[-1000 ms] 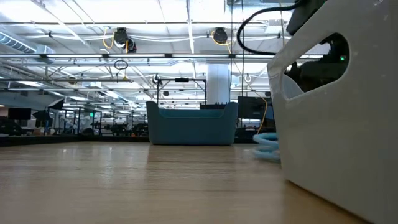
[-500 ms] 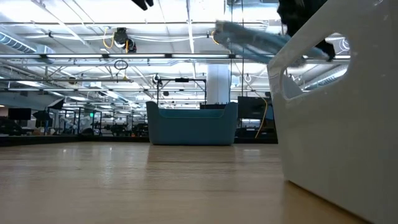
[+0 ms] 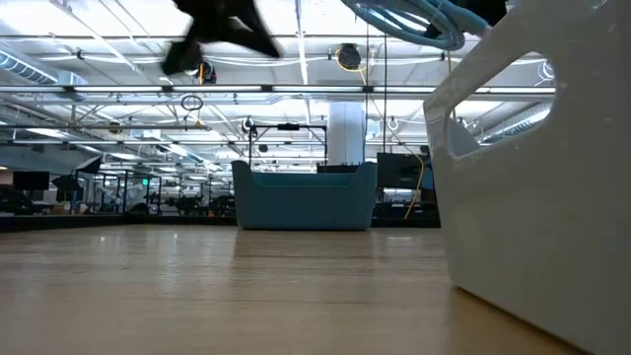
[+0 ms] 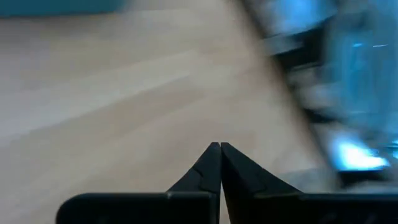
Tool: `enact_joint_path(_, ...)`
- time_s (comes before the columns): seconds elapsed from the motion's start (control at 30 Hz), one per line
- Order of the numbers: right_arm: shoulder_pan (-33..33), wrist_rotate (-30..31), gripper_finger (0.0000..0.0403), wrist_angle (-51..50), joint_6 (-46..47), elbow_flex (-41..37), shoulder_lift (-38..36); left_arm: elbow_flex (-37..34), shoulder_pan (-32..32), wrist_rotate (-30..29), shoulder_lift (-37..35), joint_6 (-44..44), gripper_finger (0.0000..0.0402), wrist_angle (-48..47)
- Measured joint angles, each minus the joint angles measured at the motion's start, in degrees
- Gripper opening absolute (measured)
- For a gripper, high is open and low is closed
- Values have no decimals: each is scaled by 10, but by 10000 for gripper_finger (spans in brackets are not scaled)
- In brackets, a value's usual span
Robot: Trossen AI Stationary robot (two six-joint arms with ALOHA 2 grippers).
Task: Pick & Place USB Port
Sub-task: Put the blue HDMI cable into the blue bin
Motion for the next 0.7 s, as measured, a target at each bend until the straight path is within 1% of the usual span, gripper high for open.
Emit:
enact_joint_path(0.1, 4, 31, 8, -15, 12, 8, -1, -148, 15, 44, -34, 79, 9, 328)
enact_joint_path(0.17, 4, 50, 8, -13, 15, 8, -5, -227, 25, 78, -28, 125, 4, 590)
enact_joint_path(0.2, 4, 61, 8, -13, 17, 8, -6, -258, 27, 79, -20, 149, 3, 687)
enact_joint_path(0.23, 3, 76, 8, -11, 22, 8, -8, -276, 26, 77, -9, 188, 4, 765)
enact_joint_path(0.27, 0, 96, 8, -4, 26, 8, -10, -280, 24, 77, 1, 236, 6, 810)
enact_joint_path(0.3, -1, 114, 8, -1, 28, 8, -11, -279, 20, 75, 5, 277, 10, 818)
enact_joint_path(0.37, -11, 153, 8, 5, 31, 8, -13, -257, 9, 53, 4, 340, 13, 779)
enact_joint_path(0.5, -42, 182, 8, 23, 35, 8, -15, -165, -2, -4, 5, 469, 8, 617)
enact_joint_path(0.6, -64, 184, 8, 70, 9, 8, -16, -100, 10, -34, 5, 523, 7, 524)
enact_joint_path(0.7, -83, 182, 8, 138, -38, 8, -19, -71, 32, -52, 4, 536, 19, 490)
